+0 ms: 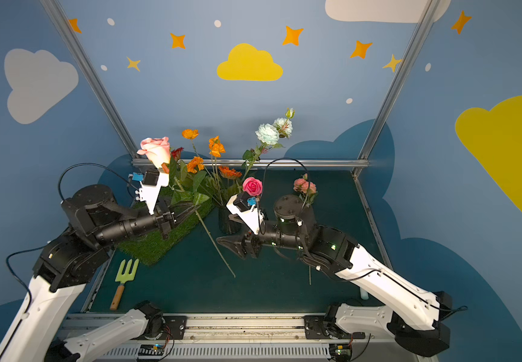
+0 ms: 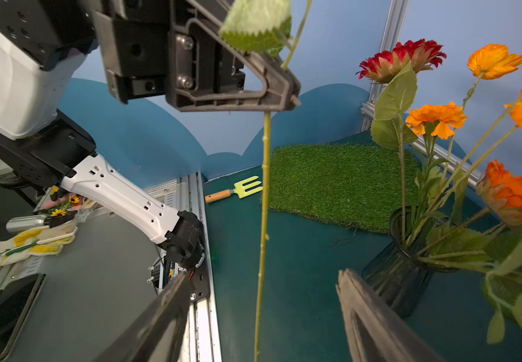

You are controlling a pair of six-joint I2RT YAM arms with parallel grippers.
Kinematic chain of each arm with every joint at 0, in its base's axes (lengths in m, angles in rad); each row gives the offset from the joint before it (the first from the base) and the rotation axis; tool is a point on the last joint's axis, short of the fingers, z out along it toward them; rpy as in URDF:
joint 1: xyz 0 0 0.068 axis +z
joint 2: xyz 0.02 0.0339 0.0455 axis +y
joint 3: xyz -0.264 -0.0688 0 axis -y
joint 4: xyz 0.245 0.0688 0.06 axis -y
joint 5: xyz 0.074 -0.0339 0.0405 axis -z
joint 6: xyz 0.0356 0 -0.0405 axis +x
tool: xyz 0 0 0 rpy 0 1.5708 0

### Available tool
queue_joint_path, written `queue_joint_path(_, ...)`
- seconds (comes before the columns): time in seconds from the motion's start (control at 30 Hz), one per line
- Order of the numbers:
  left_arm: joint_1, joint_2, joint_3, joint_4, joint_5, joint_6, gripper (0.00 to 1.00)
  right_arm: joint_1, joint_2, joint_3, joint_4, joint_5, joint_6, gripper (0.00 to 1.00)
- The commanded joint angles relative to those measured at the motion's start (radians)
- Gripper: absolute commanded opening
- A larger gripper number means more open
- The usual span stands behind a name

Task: Pick out pink flowers from the vase
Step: Pick up the flower from the vase, then place the flower at the center of the board.

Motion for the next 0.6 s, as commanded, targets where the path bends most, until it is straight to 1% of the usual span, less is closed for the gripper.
queue_joint_path(0.0, -0.006, -0.017, -0.005, 0.056, 0.043, -0.034, 0.02, -0.011, 0.051, 0.055, 0.049, -0.024, 0.000, 0.71)
queue_joint_path(0.03, -0.008, -0.020, -0.010, 0.061, 0.044, -0.038, 0.02, -0.014, 0.066, 0.062, 0.057, -0.035, 0.004, 0.67)
queue_joint_path(0.1, -0.009, -0.026, -0.024, 0.076, 0.040, -0.043, 0.02, -0.018, 0.090, 0.075, 0.077, -0.040, 0.013, 0.55)
queue_joint_path(0.33, -0.011, -0.018, -0.037, 0.090, 0.048, -0.048, 0.02, -0.047, 0.136, 0.095, 0.113, -0.091, 0.037, 0.53)
queue_joint_path(0.5, -0.015, -0.011, -0.058, 0.109, 0.053, -0.051, 0.02, -0.051, 0.160, 0.110, 0.128, -0.113, 0.049, 0.47)
queue_joint_path(0.57, -0.017, -0.007, -0.065, 0.116, 0.052, -0.051, 0.02, -0.051, 0.165, 0.111, 0.137, -0.118, 0.050, 0.41)
